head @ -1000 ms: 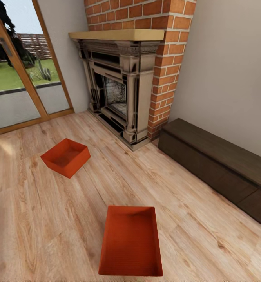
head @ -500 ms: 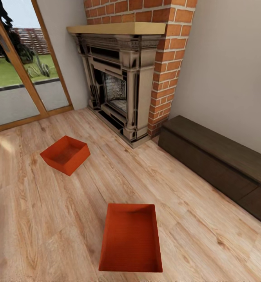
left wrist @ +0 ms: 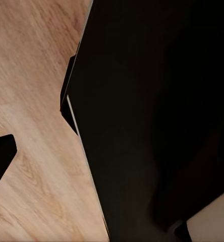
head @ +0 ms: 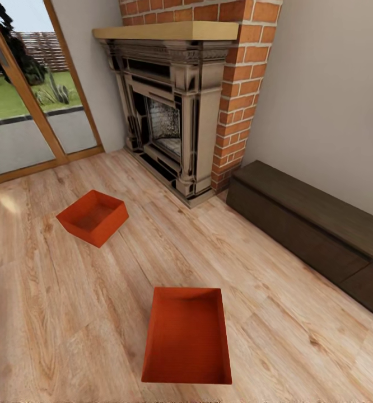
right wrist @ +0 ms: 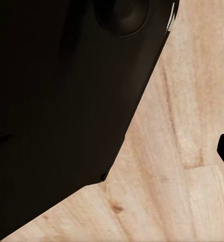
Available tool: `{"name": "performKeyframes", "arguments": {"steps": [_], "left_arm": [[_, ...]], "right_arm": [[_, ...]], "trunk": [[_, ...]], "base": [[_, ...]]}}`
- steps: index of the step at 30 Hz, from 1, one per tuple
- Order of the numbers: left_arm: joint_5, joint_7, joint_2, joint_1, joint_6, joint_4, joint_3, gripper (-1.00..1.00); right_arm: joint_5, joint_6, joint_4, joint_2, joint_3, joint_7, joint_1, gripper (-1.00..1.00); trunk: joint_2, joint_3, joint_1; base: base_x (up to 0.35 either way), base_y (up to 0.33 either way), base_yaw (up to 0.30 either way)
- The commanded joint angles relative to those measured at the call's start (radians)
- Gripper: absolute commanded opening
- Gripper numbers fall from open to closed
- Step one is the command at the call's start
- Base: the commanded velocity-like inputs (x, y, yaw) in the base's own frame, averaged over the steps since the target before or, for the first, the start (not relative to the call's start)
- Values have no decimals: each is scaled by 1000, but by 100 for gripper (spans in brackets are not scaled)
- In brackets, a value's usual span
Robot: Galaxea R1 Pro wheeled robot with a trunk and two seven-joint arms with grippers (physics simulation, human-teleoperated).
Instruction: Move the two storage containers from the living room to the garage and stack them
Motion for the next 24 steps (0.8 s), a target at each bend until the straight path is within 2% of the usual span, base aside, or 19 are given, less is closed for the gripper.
{"name": "performKeyframes", "arguments": {"steps": [1,24], "left_arm": [[-1,-2,0,0,-2,0,8,100],[-1,-2,0,0,-2,0,8,100]], "right_arm": [[9,-6,3,0,0,-3,-1,100],[13,-3,3,0,5,-3,-1,100]], "trunk": [[0,-2,0],[0,-8,0]], "base": [[0,0,0],[0,0,0]]}}
